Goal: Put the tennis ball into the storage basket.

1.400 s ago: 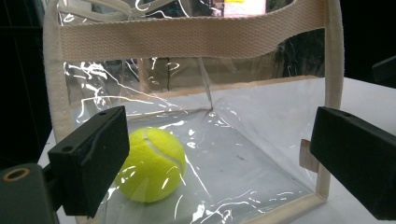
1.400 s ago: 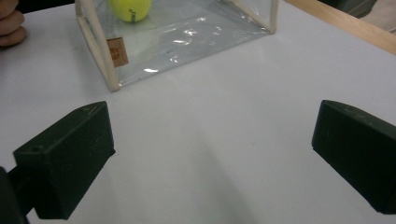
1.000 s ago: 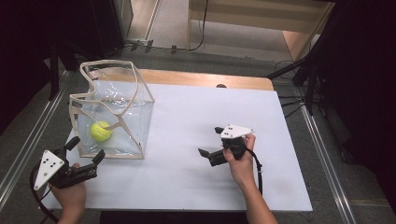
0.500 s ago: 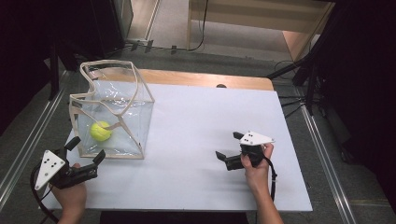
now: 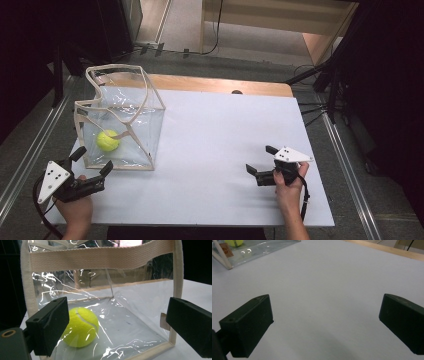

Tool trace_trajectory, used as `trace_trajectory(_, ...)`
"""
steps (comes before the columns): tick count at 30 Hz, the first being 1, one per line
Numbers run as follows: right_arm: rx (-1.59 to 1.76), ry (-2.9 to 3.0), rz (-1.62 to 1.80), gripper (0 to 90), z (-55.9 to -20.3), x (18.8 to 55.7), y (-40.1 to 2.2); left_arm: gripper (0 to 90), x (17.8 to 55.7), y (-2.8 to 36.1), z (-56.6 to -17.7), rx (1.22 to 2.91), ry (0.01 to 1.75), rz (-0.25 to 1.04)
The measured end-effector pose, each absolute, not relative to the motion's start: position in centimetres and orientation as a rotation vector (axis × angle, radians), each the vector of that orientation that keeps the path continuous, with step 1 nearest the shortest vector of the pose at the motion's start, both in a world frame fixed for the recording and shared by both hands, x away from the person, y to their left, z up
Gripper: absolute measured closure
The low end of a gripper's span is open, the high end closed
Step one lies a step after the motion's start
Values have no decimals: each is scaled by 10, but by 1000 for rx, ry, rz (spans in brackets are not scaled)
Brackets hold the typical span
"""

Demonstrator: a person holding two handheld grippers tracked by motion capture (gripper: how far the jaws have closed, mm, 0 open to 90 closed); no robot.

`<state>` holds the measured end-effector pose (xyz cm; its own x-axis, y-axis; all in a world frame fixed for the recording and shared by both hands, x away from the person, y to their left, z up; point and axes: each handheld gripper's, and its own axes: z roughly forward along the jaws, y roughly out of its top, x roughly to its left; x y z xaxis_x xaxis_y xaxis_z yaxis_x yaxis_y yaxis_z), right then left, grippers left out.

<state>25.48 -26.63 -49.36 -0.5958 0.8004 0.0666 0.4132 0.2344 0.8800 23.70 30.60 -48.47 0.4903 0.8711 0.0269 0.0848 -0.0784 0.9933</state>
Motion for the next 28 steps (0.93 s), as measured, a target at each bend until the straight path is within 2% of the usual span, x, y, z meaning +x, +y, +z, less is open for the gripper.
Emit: trace_trajectory(28,1286,1903,1324,0,-504,228,-328,54,237,307,-485,1513,863,800)
